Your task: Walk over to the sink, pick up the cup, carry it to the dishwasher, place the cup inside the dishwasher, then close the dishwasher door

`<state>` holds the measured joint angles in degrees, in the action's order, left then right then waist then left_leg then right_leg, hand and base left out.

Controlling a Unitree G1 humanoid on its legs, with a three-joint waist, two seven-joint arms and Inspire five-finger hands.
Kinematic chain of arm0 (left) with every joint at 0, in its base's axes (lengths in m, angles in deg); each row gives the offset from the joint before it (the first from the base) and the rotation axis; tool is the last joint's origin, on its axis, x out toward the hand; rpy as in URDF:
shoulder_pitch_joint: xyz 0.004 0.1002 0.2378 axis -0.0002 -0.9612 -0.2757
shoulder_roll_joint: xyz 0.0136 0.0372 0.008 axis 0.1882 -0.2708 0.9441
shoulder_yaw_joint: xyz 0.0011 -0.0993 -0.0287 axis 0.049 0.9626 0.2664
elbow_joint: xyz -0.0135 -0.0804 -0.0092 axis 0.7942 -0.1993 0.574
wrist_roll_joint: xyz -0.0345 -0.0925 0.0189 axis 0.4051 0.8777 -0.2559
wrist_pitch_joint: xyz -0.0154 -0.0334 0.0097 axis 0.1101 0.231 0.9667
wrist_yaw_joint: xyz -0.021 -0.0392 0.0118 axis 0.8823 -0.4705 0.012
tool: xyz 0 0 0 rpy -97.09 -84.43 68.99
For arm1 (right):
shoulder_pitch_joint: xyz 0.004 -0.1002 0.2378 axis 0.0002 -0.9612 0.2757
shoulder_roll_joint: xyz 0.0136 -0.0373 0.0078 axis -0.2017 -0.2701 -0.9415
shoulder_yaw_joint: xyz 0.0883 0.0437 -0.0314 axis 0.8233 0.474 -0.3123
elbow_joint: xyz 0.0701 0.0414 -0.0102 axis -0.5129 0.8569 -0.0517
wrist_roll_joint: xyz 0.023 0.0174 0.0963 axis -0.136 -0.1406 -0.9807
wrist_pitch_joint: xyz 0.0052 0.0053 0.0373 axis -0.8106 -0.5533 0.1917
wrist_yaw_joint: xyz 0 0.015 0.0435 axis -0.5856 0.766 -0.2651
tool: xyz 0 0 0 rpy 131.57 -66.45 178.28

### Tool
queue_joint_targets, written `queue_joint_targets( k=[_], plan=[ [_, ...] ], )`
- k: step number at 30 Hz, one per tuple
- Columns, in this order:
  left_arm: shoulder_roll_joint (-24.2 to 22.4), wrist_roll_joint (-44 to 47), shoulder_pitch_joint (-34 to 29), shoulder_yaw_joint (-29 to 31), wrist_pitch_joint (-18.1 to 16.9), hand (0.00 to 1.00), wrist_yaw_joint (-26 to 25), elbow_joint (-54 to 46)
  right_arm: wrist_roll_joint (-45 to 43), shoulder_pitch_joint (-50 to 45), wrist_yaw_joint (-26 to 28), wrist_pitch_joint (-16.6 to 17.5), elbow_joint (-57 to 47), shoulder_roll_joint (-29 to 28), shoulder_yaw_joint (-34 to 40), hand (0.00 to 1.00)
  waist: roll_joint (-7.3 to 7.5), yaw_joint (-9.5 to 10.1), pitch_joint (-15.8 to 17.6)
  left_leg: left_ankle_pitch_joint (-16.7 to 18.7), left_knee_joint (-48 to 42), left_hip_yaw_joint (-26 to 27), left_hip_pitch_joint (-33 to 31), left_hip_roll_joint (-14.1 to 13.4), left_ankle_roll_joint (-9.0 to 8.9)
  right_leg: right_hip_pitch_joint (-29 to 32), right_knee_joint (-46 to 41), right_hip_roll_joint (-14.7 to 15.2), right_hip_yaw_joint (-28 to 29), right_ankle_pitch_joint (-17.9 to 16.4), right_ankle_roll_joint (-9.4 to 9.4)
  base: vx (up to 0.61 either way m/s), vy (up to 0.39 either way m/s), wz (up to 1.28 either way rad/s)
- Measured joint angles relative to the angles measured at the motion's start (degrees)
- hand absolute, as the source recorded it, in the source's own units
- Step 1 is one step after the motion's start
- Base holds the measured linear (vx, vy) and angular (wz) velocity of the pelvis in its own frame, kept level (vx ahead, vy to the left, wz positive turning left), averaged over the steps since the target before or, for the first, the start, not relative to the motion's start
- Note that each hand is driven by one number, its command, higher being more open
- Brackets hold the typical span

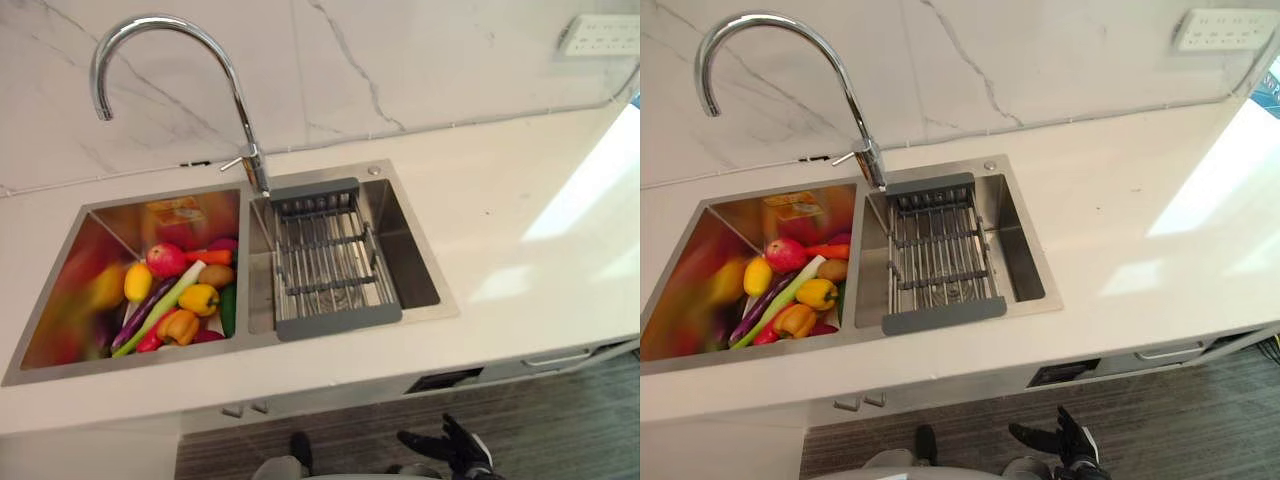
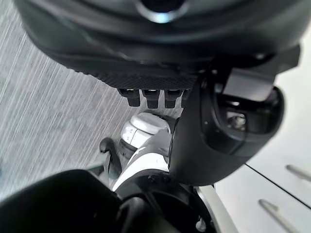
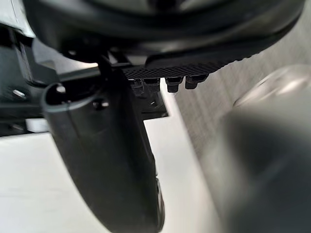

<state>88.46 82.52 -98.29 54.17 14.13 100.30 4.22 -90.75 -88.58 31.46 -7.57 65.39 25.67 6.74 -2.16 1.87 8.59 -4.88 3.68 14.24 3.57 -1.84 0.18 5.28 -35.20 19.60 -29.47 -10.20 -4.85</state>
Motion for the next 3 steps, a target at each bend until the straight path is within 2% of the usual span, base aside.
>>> queue_joint_targets(
  k=[1,2,3],
  plan=[
    [1.2,-0.1,0.4,-1.2,0.2,1.00,-0.7,0.1,-0.2,0.2,-0.7,-0.5,0.1,-0.8,1.3,1.00,0.20,-0.54,-0.2,0.2,-0.1,-0.8,0.8,-0.4,-0.02,-0.2,1.6,-0.9,3.3,-1.6,-0.79,0.06,0.009,0.41],
    [2.7,0.1,0.5,-2.0,0.3,1.00,-0.9,0.1,-0.2,0.9,-1.3,-0.6,0.1,-1.9,1.4,1.00,1.79,-0.54,0.1,0.4,-0.2,-1.3,1.4,0.0,-0.41,-0.6,6.8,-1.9,6.4,0.2,-1.15,0.04,-0.018,0.34],
    [3.5,0.3,0.7,-1.9,0.4,1.00,-0.9,0.1,-0.1,1.2,-1.5,-0.7,0.2,-2.8,1.7,1.00,3.28,-0.44,0.2,0.5,-0.2,-1.6,1.6,0.6,-0.53,-0.8,9.6,-1.8,7.8,3.5,-1.33,0.02,-0.014,0.13]
  ],
)
